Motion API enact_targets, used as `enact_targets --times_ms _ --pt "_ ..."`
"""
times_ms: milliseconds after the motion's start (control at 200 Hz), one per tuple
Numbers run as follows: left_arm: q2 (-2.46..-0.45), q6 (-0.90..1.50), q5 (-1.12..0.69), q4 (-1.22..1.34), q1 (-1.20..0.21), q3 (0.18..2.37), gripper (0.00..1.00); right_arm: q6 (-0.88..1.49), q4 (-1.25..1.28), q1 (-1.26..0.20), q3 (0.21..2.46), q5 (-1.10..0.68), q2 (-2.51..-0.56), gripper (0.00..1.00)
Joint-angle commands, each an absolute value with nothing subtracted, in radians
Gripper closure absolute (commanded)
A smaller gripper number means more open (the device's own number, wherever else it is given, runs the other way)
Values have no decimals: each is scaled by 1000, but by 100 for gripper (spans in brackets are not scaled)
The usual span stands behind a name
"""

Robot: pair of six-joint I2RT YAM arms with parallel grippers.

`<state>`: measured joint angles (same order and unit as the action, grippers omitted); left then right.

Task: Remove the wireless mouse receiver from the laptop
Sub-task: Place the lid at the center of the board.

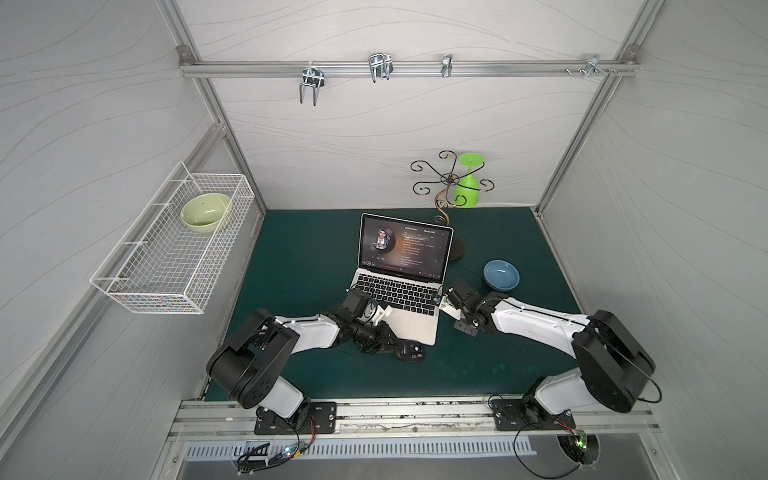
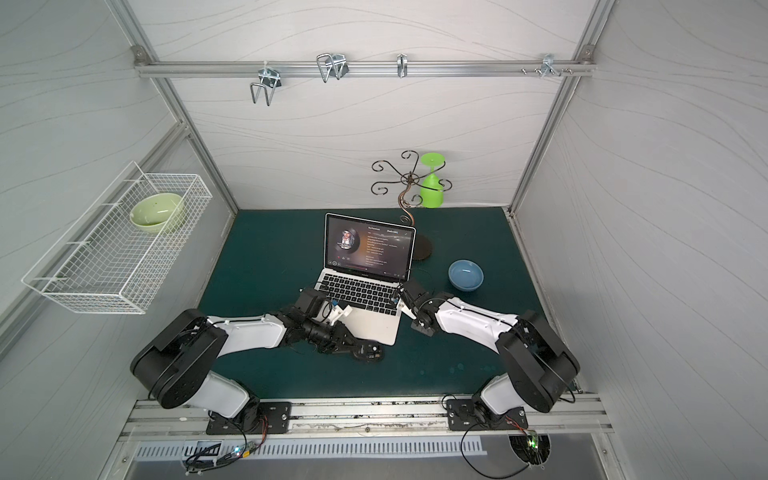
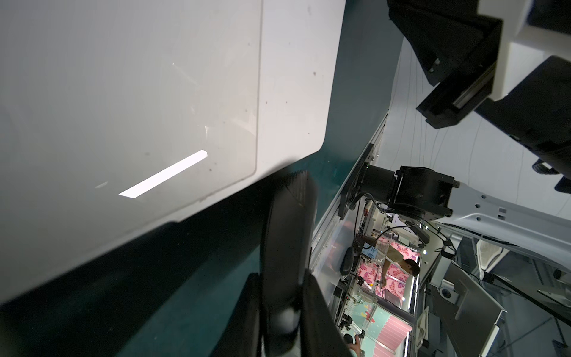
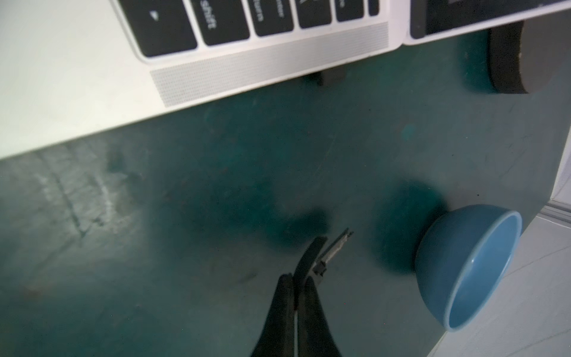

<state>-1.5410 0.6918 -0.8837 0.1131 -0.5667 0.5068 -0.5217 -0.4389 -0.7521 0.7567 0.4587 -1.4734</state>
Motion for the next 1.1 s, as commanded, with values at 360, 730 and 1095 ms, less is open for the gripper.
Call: enact_targets --times_ms 360,730,1095 --pt "-1550 634 -756 -52 -576 526 48 -446 -517 -747 818 332 -1393 48" --pt "-1354 587 -705 -266 -461 559 19 99 -510 -513 906 -202 -1160 36" --pt "-1150 446 -457 -645 -286 769 15 506 -354 -417 799 -518 -1322 38"
